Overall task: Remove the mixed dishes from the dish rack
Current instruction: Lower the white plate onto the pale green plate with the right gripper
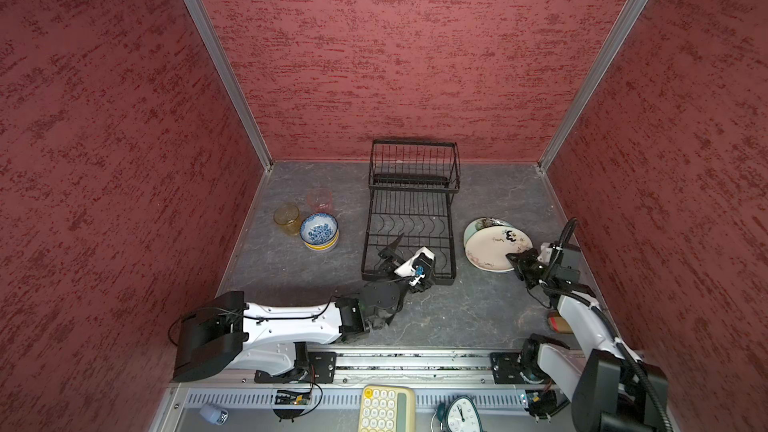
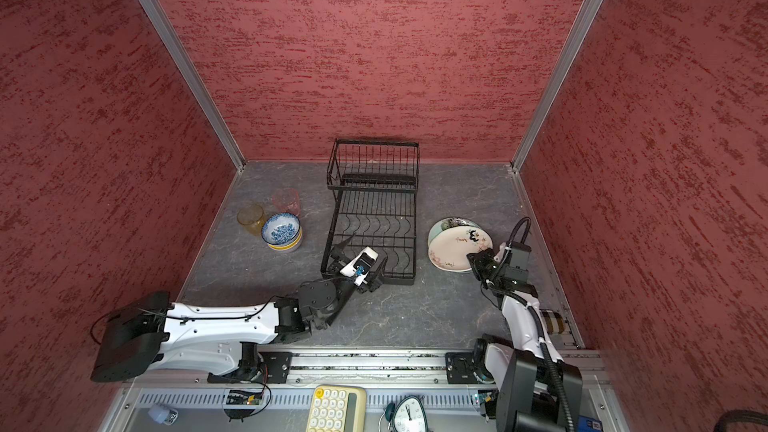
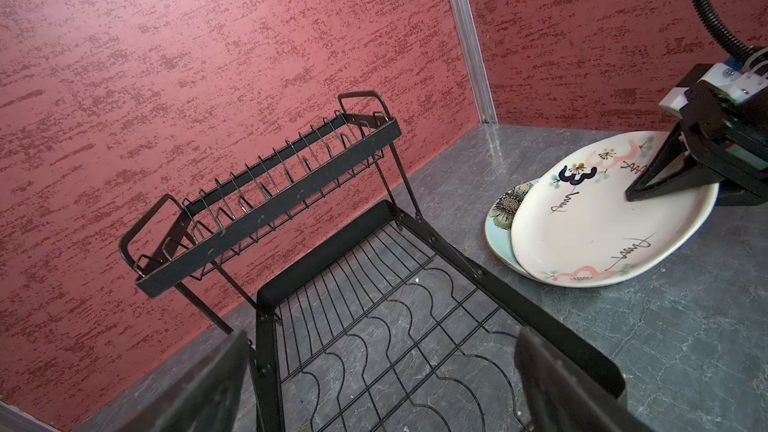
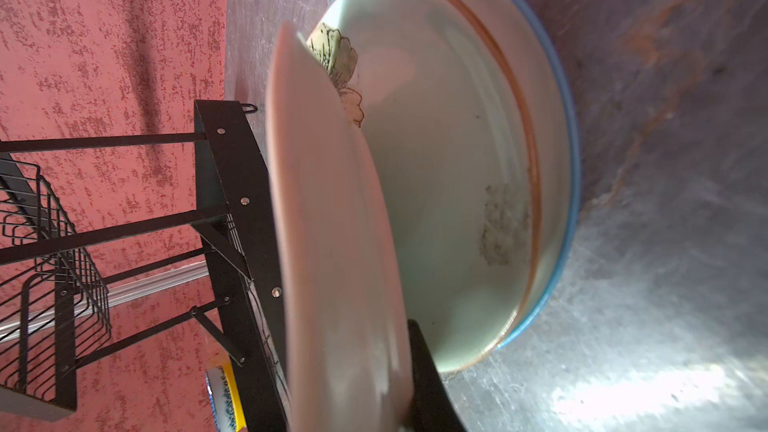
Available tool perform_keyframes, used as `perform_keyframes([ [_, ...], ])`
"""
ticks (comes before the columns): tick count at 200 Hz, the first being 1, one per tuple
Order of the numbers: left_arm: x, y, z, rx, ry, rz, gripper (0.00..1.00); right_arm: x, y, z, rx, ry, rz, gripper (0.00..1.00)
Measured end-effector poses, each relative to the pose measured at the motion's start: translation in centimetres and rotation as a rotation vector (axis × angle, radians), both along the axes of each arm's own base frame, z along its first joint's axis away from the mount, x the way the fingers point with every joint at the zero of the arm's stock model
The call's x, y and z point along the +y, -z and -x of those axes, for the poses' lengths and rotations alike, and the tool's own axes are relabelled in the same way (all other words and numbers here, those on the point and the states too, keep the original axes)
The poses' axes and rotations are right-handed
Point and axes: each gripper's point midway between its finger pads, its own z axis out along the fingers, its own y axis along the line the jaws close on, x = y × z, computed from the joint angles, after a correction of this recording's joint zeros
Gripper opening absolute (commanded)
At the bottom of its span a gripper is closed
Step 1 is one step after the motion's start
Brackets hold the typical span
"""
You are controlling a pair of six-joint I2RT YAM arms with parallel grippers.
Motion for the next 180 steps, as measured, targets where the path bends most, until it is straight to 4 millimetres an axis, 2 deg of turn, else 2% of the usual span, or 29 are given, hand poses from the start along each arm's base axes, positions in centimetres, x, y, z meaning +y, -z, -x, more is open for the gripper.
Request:
perform_keyframes([
  [60, -0.4, 0.5, -0.1, 0.005, 0.004, -0.017, 0.99, -1.3, 0.7, 1.1, 0.054, 0.021, 0.111, 0.24],
  [91, -0.5, 0.7, -0.1, 0.006, 0.004, -0.020, 1.00, -1.4, 0.9, 1.2, 0.067, 0.014, 0.122, 0.31],
  [101, -0.5, 0.6, -0.1, 0.006, 0.004, -0.020, 0.99, -1.4, 0.9, 1.2, 0.072, 0.012, 0.126, 0.38],
  [121, -0.5, 0.7, -0.1, 0.007, 0.004, -0.022, 0.99, -1.5, 0.8, 1.0, 0.073, 0.002, 0.138, 0.43],
  [135, -0.6, 0.7, -0.1, 0.007, 0.004, -0.023, 0.99, -1.6, 0.6, 0.8, 0.075, -0.004, 0.151, 0.53],
  [180, -0.7, 0.9, -0.2, 0.008, 0.003, -0.028, 1.00, -1.7, 0.6, 0.3, 0.090, -0.028, 0.190, 0.75],
])
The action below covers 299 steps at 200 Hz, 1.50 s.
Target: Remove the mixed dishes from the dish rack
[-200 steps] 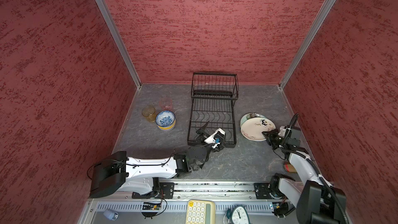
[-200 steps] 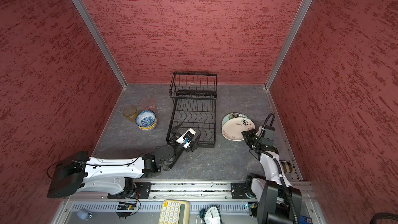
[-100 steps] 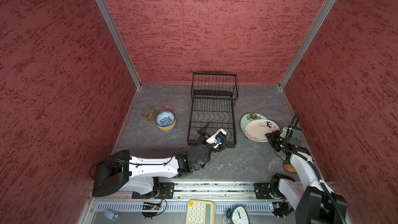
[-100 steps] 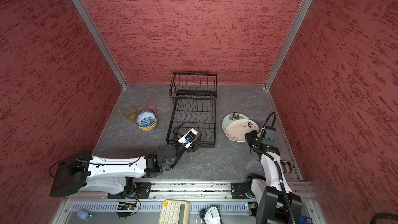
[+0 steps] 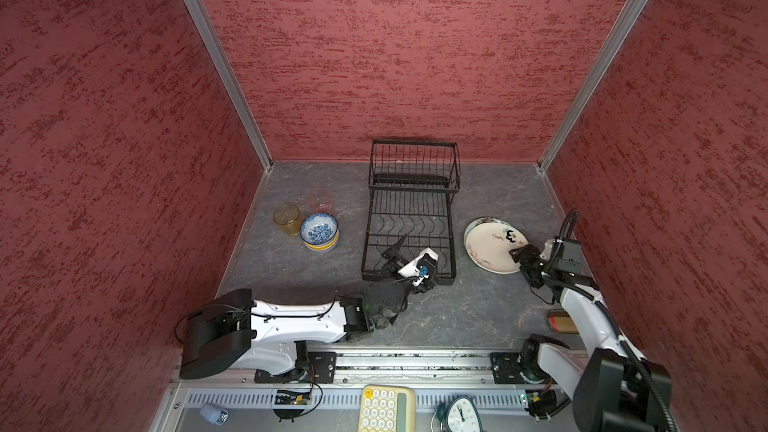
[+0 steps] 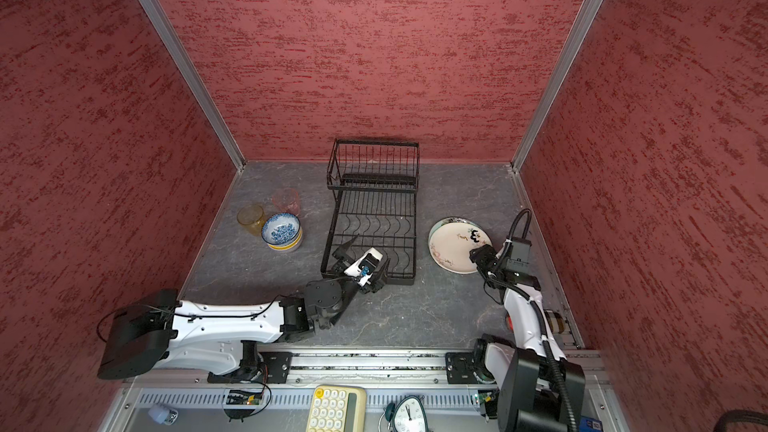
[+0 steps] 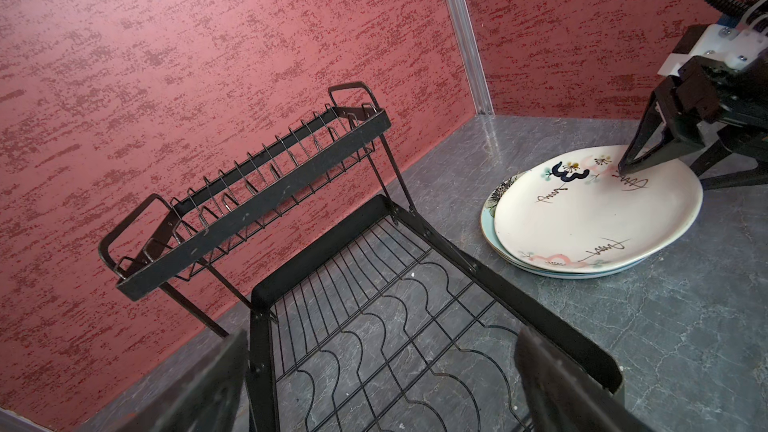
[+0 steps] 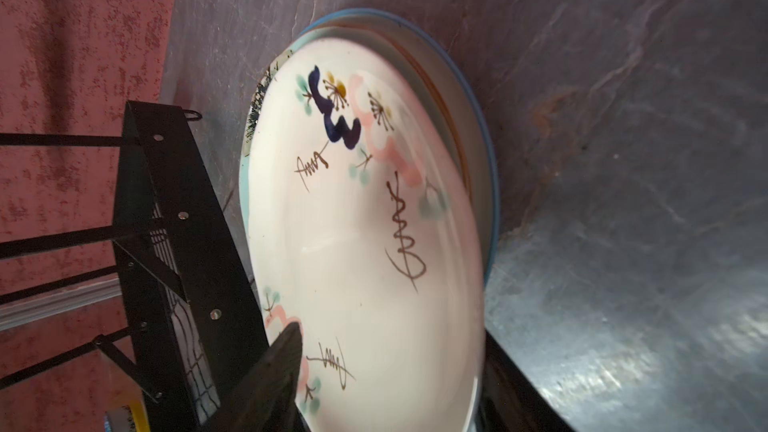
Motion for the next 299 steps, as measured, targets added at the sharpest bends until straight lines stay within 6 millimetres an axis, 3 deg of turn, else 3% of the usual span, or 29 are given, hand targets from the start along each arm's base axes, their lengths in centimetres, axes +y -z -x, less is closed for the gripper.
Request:
perform_keyframes([
  [18, 0.0, 0.0, 0.0, 0.000, 0.000, 0.001, 0.99, -0.2, 0.1, -0.2, 0.017, -0.005, 0.023, 0.88],
  [41, 0.0, 0.0, 0.0, 0.000, 0.000, 0.000, 1.00, -0.5, -0.4, -0.8, 0.013, -0.012, 0.059, 0.97],
  [109, -0.1, 0.4, -0.3, 0.004, -0.007, -0.011, 1.00, -0.6, -0.1, -1.0, 0.028, -0.030, 0.124, 0.99],
  [146, 1.3, 0.6, -1.9, 0.032, -0.053, 0.001, 0.99, -0.4, -1.2, -1.6, -0.023, -0.055, 0.186, 0.99],
  [167, 3.4, 0.0, -3.5, 0.061, -0.100, 0.040, 1.00, -0.3, -3.0, -2.7, -0.086, -0.063, 0.220, 0.99],
  [200, 8.7, -1.5, -6.6, 0.108, -0.223, 0.157, 0.99, 1.0, -5.9, -4.9, -0.226, -0.101, 0.284, 0.99],
  [231, 13.4, -2.4, -8.0, 0.119, -0.326, 0.264, 0.99, 2.4, -8.7, -6.1, -0.399, -0.134, 0.377, 0.99],
  [259, 16.4, -1.5, -8.8, 0.142, -0.405, 0.311, 0.99, 2.6, -9.8, -5.5, -0.552, -0.132, 0.476, 0.99],
  [299, 19.4, 1.3, -10.5, 0.196, -0.516, 0.298, 1.00, 2.4, -10.0, -4.7, -0.685, -0.117, 0.617, 0.99],
])
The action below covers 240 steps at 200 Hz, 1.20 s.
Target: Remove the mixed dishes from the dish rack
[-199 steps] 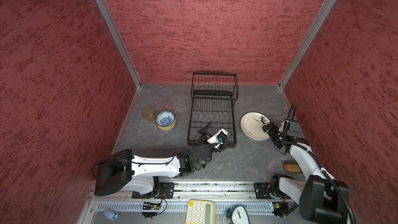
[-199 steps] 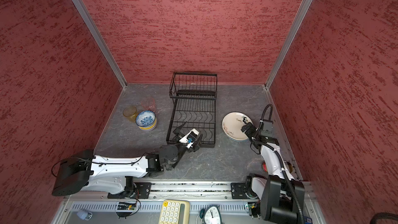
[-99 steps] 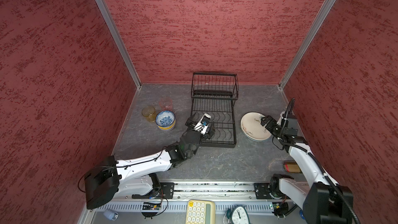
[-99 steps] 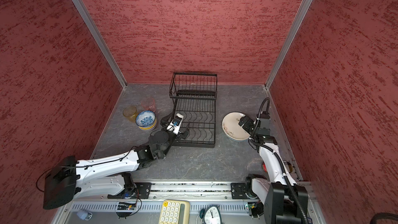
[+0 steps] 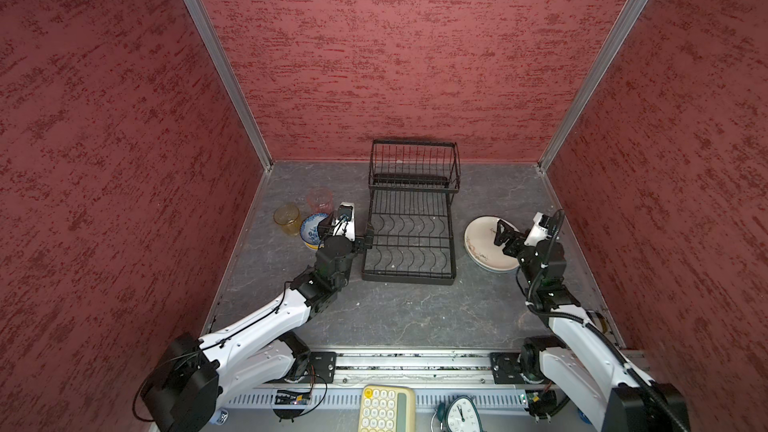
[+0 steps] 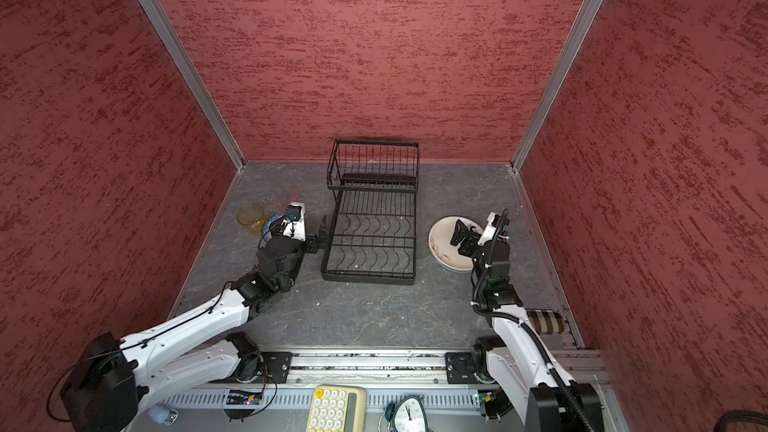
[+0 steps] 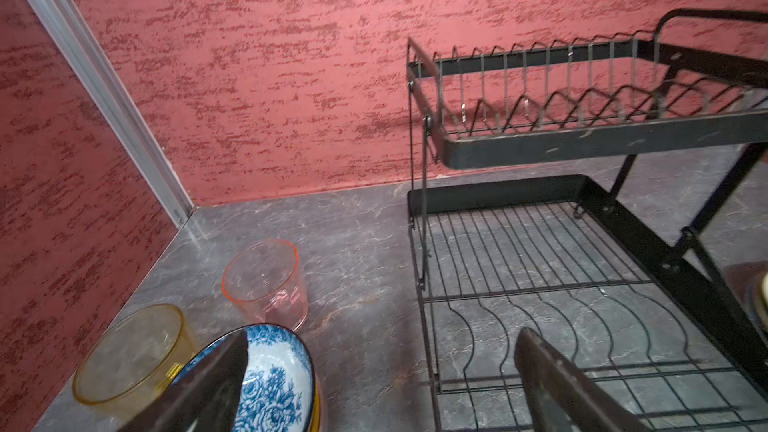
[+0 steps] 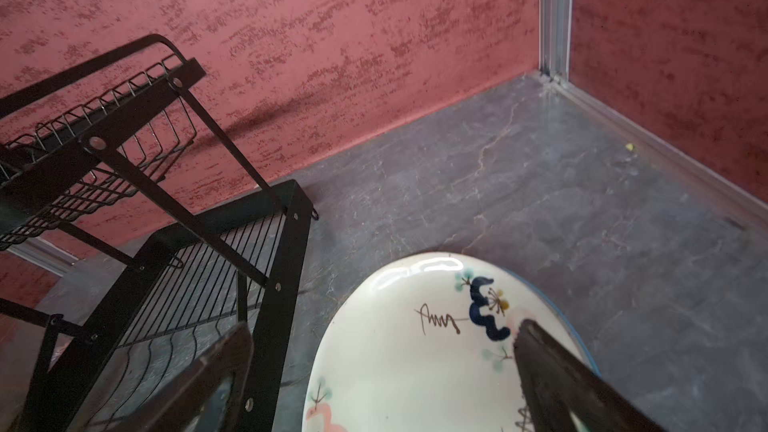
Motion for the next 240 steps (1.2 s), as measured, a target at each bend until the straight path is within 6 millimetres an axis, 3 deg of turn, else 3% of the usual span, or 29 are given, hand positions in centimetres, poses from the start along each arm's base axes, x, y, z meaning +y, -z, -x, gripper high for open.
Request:
perform_keyframes([
  [33, 2.2, 2.5, -1.1, 0.069, -0.091, -0.038, 0.99, -0.8, 0.1, -0.2, -0.054, 0.052, 0.063, 0.99],
  [60, 3.3, 3.0, -1.4, 0.076, -0.127, -0.041, 0.99, -1.3, 0.1, -0.4, -0.081, 0.078, 0.091, 0.99],
  [107, 5.4, 4.9, -0.3, 0.040, -0.141, -0.059, 0.99, -2.1, -1.1, -0.2, -0.134, 0.126, 0.130, 0.99],
  [129, 6.2, 4.7, 0.1, 0.006, -0.146, -0.057, 0.99, -2.8, -1.4, 0.2, -0.151, 0.161, 0.153, 0.99],
  [175, 7.1, 3.4, -0.2, -0.059, -0.168, -0.047, 0.99, -3.8, 0.0, 0.4, -0.126, 0.215, 0.202, 0.99],
  [211, 10.2, 6.2, -0.7, -0.025, -0.239, -0.035, 0.99, -3.9, 2.5, -0.8, -0.049, 0.218, 0.255, 0.99],
  [240, 13.1, 7.9, -0.7, -0.005, -0.288, 0.025, 0.99, -4.3, 2.6, -1.2, -0.055, 0.240, 0.289, 0.99],
])
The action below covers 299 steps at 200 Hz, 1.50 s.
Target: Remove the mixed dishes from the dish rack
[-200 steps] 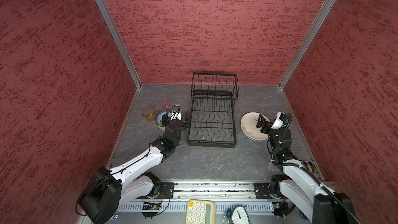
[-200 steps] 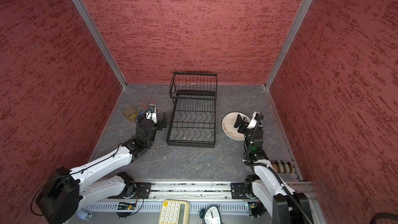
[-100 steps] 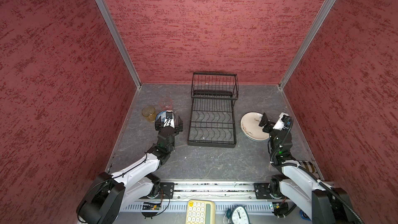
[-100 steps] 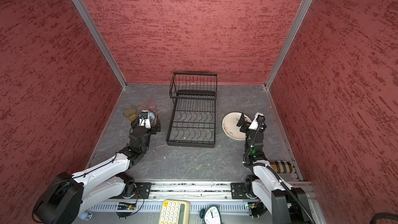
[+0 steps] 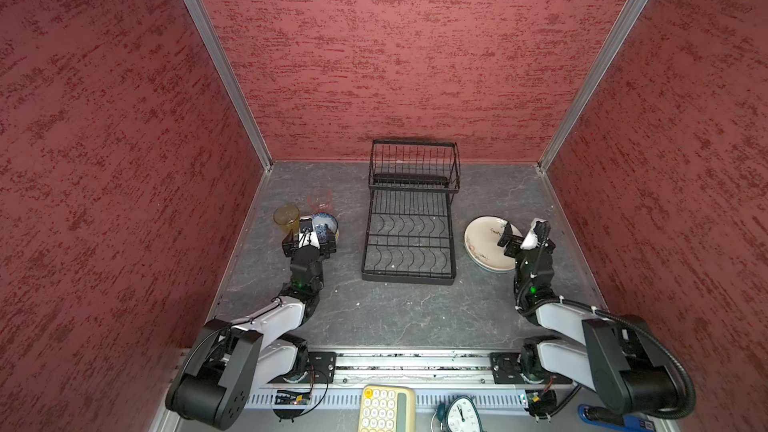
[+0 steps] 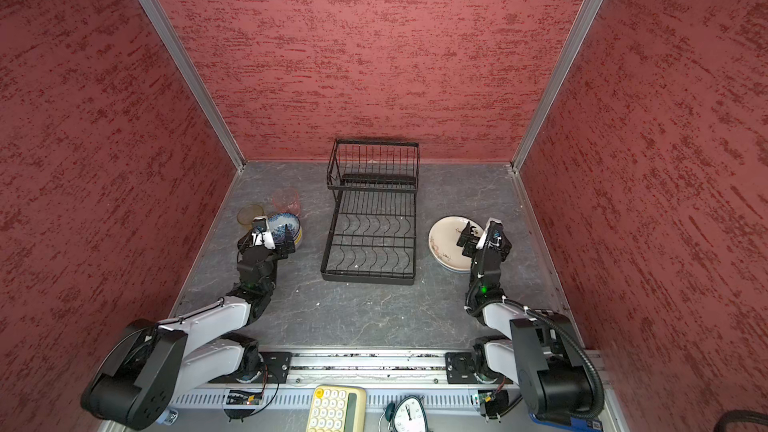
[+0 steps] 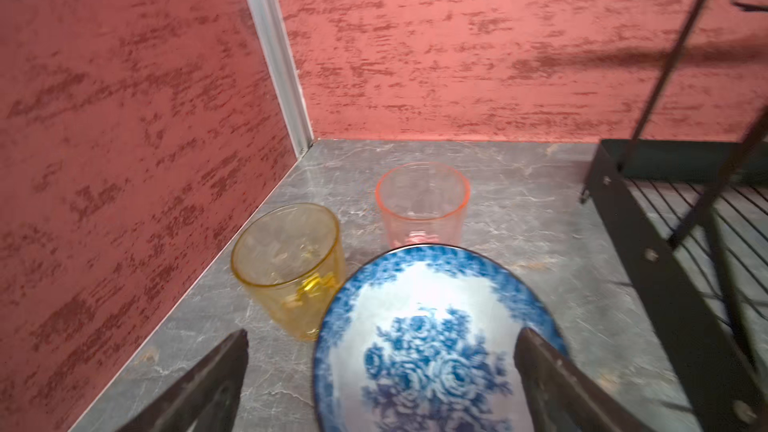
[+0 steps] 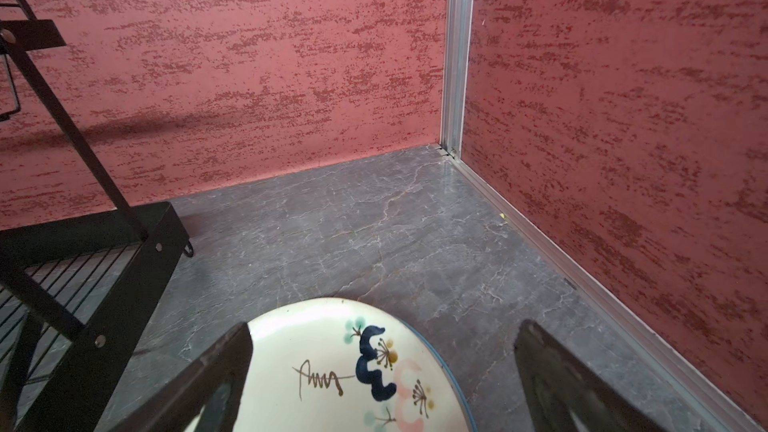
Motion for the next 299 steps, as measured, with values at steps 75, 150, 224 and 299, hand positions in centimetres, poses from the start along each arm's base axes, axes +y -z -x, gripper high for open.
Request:
perform_keyframes([
  [75, 1.2, 2.0, -3.7, 0.013, 0.030, 0.060, 0.99, -0.7, 1.0, -0.7, -0.024, 0.046, 0.047, 0.99],
  [150, 0.4, 2.0, -4.5, 0.002, 0.109, 0.080, 0.99, -0.7, 0.9, -0.9, -0.043, 0.047, 0.057, 0.99],
  [224, 0.5, 2.9, -6.1, 0.038, 0.140, 0.102, 0.99, -1.0, 0.9, -2.5, -0.025, 0.012, 0.046, 0.99],
  [299, 0.2, 3.5, -6.1, 0.062, 0.156, 0.115, 0.99, -1.6, 2.8, -3.6, 0.044, -0.011, 0.007, 0.99],
])
